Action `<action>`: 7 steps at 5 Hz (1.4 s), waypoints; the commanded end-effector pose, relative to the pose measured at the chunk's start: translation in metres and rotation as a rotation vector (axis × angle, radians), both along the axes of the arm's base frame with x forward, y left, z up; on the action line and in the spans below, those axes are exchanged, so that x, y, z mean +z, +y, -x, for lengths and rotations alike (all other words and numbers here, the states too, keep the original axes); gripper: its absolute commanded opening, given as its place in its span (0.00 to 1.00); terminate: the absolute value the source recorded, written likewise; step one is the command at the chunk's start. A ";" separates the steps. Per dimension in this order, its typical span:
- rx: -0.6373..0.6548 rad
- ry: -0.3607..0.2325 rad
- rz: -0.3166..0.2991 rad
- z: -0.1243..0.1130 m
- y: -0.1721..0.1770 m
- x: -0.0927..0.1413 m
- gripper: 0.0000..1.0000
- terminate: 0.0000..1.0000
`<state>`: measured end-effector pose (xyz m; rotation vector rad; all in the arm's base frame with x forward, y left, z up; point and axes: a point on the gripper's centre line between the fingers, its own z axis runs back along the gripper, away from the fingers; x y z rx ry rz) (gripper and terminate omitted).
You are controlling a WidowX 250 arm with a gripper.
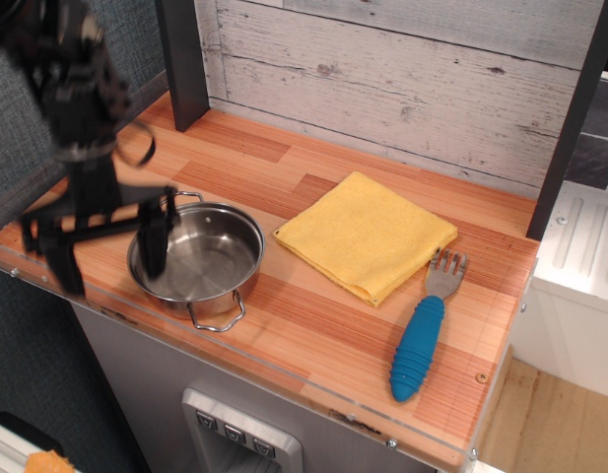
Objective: Move pot to front of table, left of middle.
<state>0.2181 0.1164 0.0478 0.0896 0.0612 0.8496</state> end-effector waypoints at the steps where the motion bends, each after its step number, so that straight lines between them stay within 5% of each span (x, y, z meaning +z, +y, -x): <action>1: -0.218 -0.083 -0.086 -0.051 -0.049 0.056 1.00 0.00; 3: -0.410 -0.195 -0.054 -0.074 -0.099 0.092 1.00 0.00; 5: -0.451 -0.243 -0.099 -0.072 -0.122 0.129 1.00 0.00; 6: -0.451 -0.243 -0.099 -0.072 -0.122 0.129 1.00 0.00; 7: -0.451 -0.243 -0.099 -0.072 -0.122 0.129 1.00 1.00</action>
